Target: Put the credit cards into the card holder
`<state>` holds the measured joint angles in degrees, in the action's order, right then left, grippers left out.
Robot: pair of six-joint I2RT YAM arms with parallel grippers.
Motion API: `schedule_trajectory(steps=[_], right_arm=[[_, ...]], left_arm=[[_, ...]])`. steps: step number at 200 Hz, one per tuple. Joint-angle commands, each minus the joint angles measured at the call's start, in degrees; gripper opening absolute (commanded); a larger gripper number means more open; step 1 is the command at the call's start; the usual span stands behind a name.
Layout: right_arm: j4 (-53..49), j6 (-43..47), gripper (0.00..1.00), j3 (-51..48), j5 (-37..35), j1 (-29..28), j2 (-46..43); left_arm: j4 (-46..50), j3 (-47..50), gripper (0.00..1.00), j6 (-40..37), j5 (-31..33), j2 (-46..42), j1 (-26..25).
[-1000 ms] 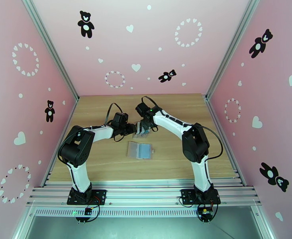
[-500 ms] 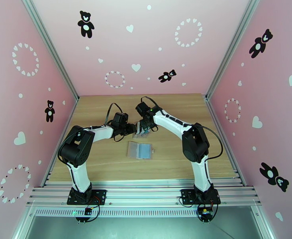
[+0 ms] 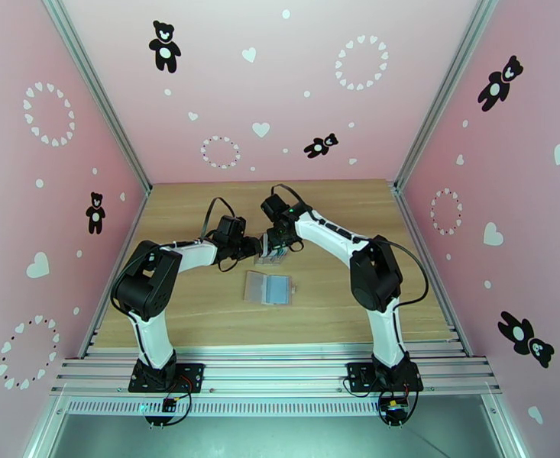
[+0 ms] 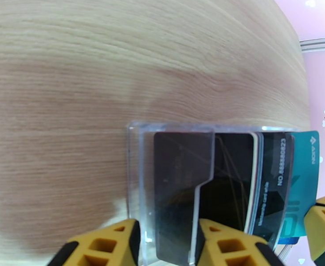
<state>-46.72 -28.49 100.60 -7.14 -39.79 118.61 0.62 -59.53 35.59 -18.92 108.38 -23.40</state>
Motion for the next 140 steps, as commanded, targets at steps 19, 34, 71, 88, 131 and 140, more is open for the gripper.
schedule_trajectory(steps=[19, 34, 71, 88, 131, 140], right_arm=[[0.38, -1.36, 0.0, -2.34, 5.31, -0.39, -0.95], [0.7, -1.86, 0.0, -2.64, 5.69, -0.55, -1.12], [0.61, -2.46, 0.0, -3.16, 3.77, -0.56, -3.62], [-0.4, -2.4, 0.0, -2.52, 2.8, -0.55, -3.82], [-3.01, -1.55, 0.01, -1.54, -2.02, -0.64, -4.17], [-3.35, -1.29, 0.02, -1.32, -2.63, -0.64, -4.17]], left_arm=[[4.07, -0.02, 0.4, -0.84, 2.7, -0.21, 0.81], [4.04, 0.02, 0.4, -0.87, 2.66, -0.29, 0.87], [4.12, 0.02, 0.4, -0.88, 2.66, -0.46, 0.84], [4.04, 0.06, 0.4, -0.82, 2.57, -0.44, 0.83], [4.03, 0.09, 0.4, -0.79, 2.66, -0.56, 0.87], [4.01, 0.1, 0.4, -0.79, 2.49, -0.61, 0.85]])
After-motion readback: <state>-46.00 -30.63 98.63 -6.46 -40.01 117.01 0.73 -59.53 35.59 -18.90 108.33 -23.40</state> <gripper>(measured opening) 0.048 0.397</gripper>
